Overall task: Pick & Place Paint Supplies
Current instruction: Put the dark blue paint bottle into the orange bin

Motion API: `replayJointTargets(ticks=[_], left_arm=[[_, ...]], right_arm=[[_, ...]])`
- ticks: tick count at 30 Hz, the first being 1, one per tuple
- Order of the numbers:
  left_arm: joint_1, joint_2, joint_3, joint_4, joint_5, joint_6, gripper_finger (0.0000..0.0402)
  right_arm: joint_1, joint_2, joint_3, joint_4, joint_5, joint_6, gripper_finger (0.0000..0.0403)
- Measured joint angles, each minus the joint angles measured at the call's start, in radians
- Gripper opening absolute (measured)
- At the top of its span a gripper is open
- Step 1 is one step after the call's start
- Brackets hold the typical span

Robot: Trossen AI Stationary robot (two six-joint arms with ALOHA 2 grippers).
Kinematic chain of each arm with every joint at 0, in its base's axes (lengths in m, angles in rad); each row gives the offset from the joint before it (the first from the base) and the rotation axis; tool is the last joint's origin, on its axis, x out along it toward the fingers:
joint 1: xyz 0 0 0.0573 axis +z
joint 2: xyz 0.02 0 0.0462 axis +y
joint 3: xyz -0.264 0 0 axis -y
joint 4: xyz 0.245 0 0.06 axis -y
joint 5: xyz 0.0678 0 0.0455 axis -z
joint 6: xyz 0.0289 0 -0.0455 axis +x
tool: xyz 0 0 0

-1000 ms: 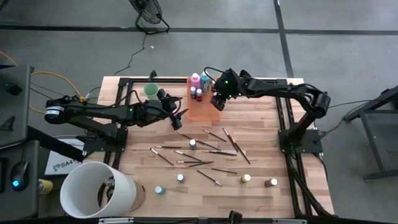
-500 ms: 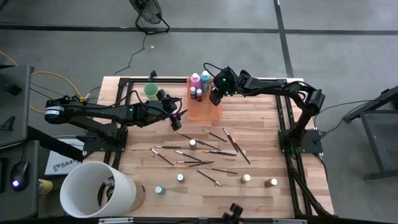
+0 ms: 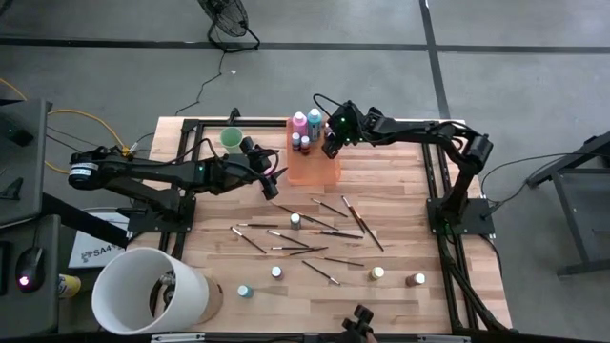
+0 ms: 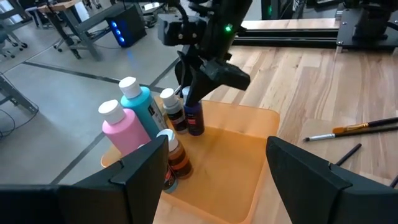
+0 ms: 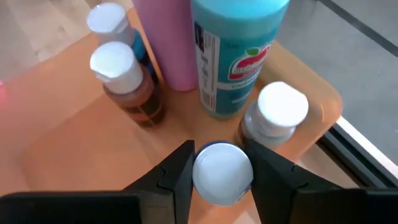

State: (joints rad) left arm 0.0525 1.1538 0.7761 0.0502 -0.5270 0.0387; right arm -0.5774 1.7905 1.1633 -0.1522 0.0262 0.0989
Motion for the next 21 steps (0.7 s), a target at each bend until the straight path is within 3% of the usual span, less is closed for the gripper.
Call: replayJointTargets(ticks=[21], left_arm=[[0.000,0.000,0.000,0.000,-0.001,0.000,0.0264]], right_arm=[[-0.028,0.016,-0.001,0.046,-0.029,-0.071,0.0124]])
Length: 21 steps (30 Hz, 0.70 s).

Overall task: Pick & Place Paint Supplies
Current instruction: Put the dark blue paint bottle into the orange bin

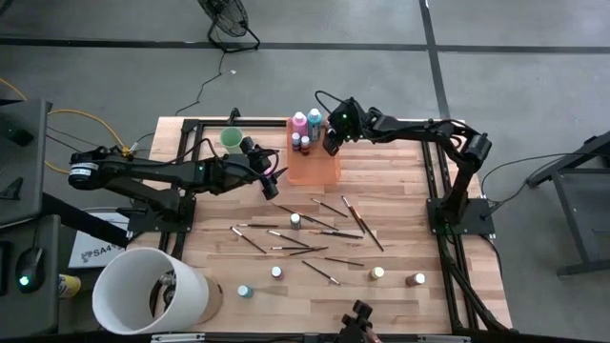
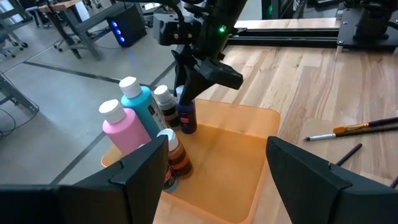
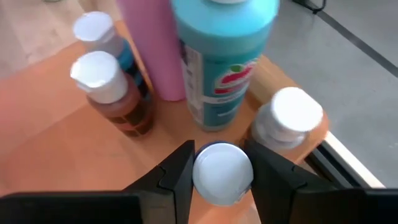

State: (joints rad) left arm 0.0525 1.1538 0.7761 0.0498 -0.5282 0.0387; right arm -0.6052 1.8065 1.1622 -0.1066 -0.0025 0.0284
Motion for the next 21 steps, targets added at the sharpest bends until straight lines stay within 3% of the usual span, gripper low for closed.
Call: replayJointTargets(ticks=[21], left_arm=[[0.000,0.000,0.000,0.000,0.000,0.000,0.0264]], right_arm=[[0.001,0.000,0.000,-0.002,0.003,-0.071,0.0128]])
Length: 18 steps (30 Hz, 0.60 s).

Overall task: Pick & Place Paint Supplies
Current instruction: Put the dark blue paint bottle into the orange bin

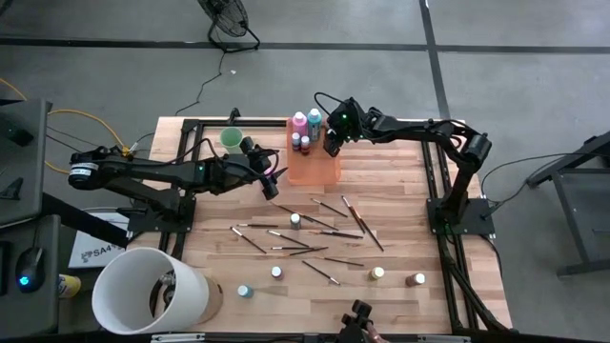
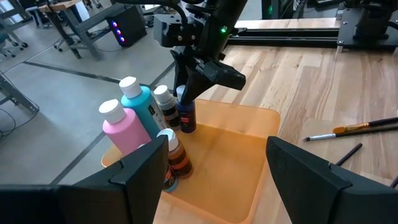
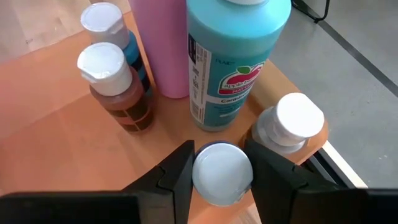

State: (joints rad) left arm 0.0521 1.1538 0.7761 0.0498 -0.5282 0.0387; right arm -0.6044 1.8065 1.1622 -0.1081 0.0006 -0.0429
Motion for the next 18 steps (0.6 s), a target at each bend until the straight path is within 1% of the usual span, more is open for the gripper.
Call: replayJointTargets(ticks=[8,12,18], left_arm=[[0.000,0.000,0.000,0.000,0.000,0.000,0.0264],[0.000,0.000,0.000,0.000,0.000,0.000,0.0264],[0.000,0.000,0.000,0.000,0.000,0.000,0.0264]], right_arm=[[0.000,0.000,0.000,-0.001,0.002,0.002,0.0128],[-0.001,0.000,0.000,-0.001,0.030,0.005,0.0128],[-0.007,0.000,0.000,-0.001,0.025,0.019,0.0128]])
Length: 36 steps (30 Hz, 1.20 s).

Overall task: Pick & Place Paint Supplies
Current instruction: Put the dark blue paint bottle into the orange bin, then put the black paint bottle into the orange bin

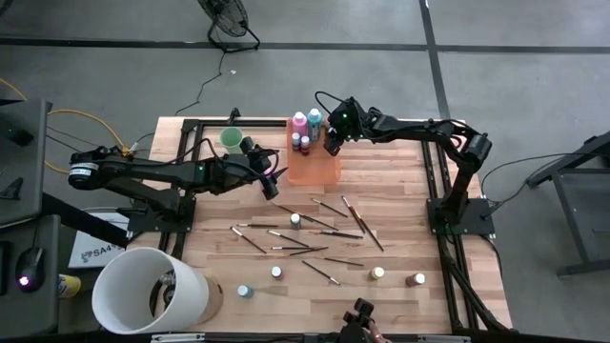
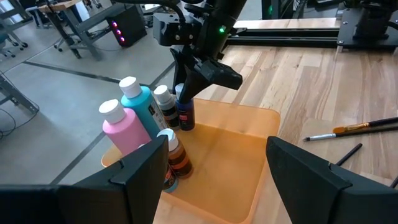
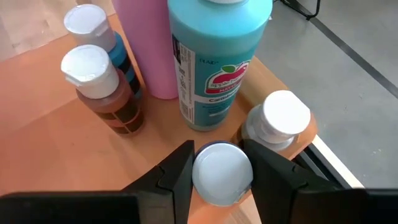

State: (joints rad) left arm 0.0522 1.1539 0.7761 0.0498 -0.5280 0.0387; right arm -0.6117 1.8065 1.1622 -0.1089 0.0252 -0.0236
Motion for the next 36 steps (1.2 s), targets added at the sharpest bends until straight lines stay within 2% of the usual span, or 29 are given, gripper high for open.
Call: replayJointTargets(ticks=[14,21,27,31,36], left_arm=[[0.000,0.000,0.000,0.000,0.000,0.000,0.0264],[0.000,0.000,0.000,0.000,0.000,0.000,0.0264],[0.000,0.000,0.000,0.000,0.000,0.000,0.0264],[0.000,0.000,0.000,-0.007,0.000,0.000,0.0264],[0.000,0.000,0.000,-0.008,0.000,0.000,0.0264]], right_arm=[[0.000,0.000,0.000,-0.005,-0.006,0.020,0.0131],[0.000,0.000,0.000,-0.006,-0.008,0.027,0.0169],[0.000,-0.001,0.000,0.040,0.026,0.027,0.0182],[-0.011,-0.029,0.000,0.051,0.006,0.028,0.0187],[-0.013,-0.096,0.001,-0.021,0.012,0.028,0.0199]])
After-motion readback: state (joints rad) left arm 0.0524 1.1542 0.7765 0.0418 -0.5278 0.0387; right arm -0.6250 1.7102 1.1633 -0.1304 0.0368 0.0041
